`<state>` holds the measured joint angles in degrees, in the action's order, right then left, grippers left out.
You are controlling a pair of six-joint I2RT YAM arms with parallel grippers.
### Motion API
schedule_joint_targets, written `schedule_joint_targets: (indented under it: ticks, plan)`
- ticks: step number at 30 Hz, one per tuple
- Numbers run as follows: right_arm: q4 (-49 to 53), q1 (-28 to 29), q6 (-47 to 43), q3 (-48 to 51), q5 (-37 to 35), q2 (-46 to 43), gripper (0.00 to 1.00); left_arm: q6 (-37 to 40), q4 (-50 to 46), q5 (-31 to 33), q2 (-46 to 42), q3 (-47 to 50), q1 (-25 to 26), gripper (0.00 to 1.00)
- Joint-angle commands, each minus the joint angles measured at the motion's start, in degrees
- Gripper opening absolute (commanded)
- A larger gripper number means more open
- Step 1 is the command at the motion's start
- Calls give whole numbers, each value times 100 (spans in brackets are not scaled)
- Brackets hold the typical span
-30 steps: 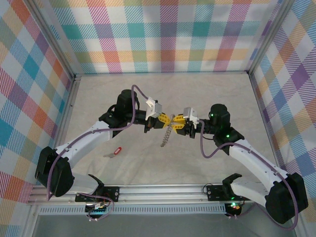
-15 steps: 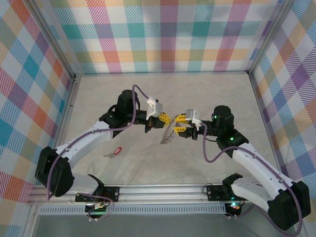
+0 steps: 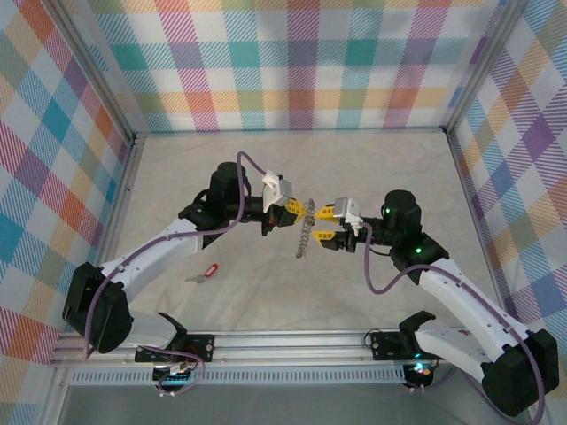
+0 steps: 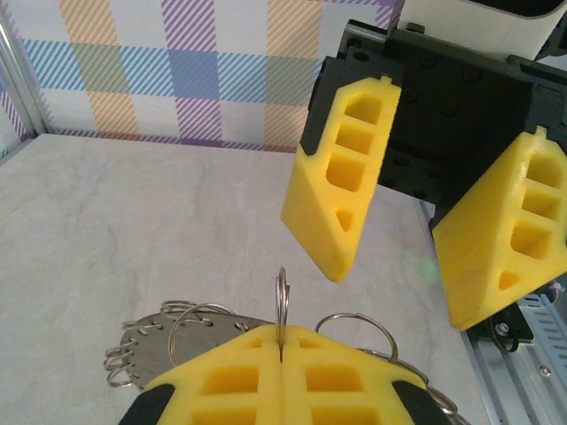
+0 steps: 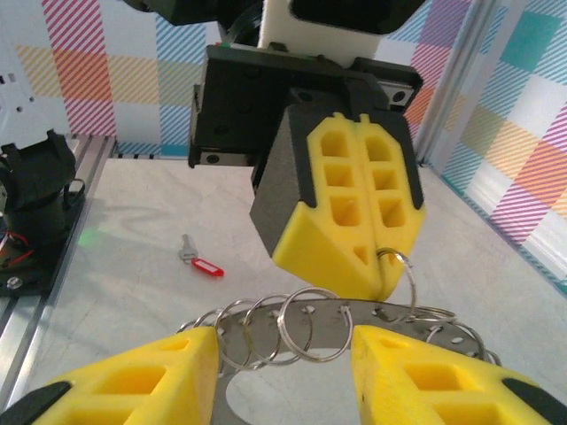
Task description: Put the keys on the keyring
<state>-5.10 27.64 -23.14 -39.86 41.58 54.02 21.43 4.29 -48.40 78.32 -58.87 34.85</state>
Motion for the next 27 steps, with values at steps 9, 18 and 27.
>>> schedule_joint_targets:
  ticks: [9, 18, 27]
  plan:
    - [-1024, -322, 763, -185, 580, 383, 30, -173, 674, -640, -214, 5, 63, 0]
    - [-945, -320, 664, -250, 878, 430, 24, -112, 705, -1021, -151, -83, 92, 0]
    - [-706, -318, 450, -304, 1018, 435, 24, 5, 531, -1142, -10, -272, 166, 0]
